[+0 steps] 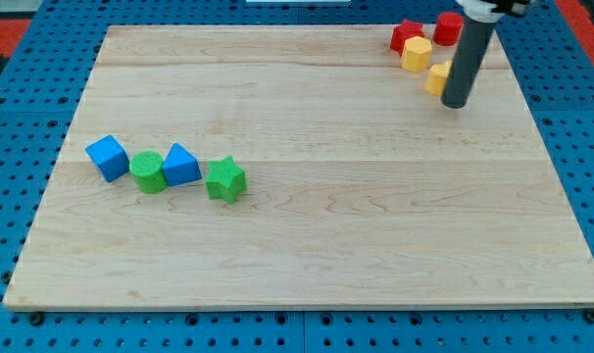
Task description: Move the red circle into the red star
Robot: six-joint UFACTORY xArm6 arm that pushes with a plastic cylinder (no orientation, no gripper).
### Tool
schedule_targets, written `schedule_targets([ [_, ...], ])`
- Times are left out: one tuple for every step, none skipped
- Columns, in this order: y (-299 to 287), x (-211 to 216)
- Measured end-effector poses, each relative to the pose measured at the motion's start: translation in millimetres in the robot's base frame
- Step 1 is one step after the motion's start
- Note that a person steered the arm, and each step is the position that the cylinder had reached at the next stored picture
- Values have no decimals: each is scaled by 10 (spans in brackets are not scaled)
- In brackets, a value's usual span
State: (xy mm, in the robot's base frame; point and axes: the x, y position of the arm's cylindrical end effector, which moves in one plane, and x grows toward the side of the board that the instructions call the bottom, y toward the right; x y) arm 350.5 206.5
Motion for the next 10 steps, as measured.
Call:
schedule_targets([
  [15, -269],
  [49, -332],
  [768, -749],
  [785, -1383],
  [709, -1590],
  [545, -1592],
  [-22, -1587],
  [-476, -1583],
  [-136, -1575],
  [568, -978],
])
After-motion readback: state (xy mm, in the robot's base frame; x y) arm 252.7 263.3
